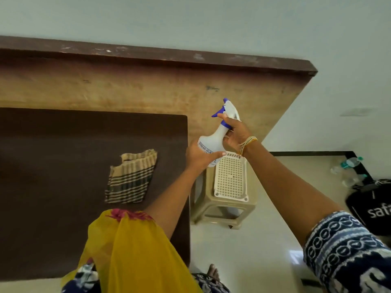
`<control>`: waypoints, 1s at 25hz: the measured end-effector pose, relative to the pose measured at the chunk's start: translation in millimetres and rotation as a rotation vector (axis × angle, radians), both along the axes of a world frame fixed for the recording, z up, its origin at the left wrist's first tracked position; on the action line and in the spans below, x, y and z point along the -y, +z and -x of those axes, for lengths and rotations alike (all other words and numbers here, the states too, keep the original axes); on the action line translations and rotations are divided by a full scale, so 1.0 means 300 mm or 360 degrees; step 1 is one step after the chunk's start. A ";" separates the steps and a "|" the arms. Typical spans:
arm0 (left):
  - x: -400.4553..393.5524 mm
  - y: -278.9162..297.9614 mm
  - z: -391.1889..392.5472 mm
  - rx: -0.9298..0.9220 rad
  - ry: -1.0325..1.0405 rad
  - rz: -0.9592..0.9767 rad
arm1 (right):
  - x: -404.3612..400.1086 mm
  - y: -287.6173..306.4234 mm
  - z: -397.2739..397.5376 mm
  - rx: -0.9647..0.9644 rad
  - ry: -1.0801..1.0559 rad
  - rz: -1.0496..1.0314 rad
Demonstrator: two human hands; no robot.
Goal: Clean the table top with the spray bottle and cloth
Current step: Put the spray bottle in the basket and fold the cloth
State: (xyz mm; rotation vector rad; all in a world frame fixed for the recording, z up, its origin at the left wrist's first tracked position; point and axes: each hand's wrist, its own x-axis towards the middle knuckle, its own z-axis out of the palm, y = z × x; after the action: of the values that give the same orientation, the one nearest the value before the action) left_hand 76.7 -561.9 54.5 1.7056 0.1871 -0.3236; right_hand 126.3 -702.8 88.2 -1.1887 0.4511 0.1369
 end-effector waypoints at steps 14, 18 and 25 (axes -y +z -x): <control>0.463 -0.368 -0.097 -0.0084 -0.0616 -0.0185 | 0.523 -0.374 -0.068 -0.0010 0.0034 0.1203; 0.517 -0.650 -0.198 -0.0108 -0.0794 -0.0385 | 0.555 -0.663 -0.137 -0.0009 -0.0036 0.1201; 0.544 -0.888 -0.258 -0.0156 -0.0871 -0.0526 | 0.540 -0.939 -0.199 -0.0056 -0.0078 0.1223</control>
State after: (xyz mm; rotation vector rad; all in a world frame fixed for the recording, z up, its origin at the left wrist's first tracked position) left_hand 154.1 -725.0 -212.0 2.0545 -0.1717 -0.8179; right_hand 186.2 -864.7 -193.5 -1.9274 0.5862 -0.0698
